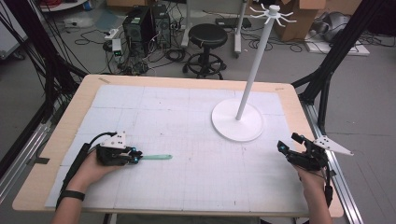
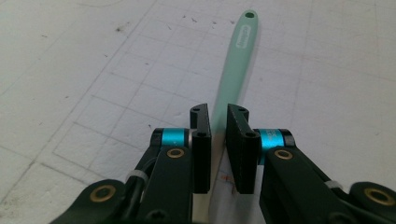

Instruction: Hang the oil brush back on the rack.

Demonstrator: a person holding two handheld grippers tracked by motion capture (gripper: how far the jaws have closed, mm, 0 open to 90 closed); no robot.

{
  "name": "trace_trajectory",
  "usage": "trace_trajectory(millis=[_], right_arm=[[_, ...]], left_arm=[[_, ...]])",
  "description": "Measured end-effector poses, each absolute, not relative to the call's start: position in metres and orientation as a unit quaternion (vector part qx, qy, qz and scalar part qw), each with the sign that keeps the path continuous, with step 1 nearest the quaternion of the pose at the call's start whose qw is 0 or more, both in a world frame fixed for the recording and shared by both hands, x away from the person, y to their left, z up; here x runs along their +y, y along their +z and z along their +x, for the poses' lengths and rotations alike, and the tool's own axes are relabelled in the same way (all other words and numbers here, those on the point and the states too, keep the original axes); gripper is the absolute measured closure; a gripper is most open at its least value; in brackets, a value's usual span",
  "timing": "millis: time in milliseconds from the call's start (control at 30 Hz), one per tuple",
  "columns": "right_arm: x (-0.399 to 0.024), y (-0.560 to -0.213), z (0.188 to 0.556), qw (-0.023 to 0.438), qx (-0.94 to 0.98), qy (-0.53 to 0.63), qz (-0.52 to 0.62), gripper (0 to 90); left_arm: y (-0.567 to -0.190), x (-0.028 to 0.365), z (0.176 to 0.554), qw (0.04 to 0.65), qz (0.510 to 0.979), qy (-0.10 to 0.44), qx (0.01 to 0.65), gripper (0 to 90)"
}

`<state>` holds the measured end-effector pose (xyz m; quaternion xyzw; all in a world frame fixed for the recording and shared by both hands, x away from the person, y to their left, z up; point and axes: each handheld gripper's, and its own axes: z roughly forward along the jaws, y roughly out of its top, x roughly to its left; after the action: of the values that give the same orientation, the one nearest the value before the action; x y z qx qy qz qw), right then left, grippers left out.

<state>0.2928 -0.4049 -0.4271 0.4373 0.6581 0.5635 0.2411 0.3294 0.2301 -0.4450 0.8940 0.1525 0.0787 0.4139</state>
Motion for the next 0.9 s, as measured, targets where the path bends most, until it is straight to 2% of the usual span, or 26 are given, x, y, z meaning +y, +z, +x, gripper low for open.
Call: trace_trajectory(millis=[133,700,900], right_arm=[[-0.4045,-0.4272,0.293,0.241,0.659,0.563,0.436,17.3],[-0.4054,-0.4262,0.2918,0.243,0.656,0.565,0.437,17.3],[-0.4061,-0.4252,0.2911,0.242,0.653,0.567,0.44,17.3]], left_arm=[[-0.4449,0.2286,0.3272,0.408,0.897,0.089,0.149,79.7],[-0.4431,0.2285,0.3254,0.416,0.893,0.064,0.158,82.4],[-0.4399,0.2241,0.3239,0.392,0.902,0.064,0.169,82.3]])
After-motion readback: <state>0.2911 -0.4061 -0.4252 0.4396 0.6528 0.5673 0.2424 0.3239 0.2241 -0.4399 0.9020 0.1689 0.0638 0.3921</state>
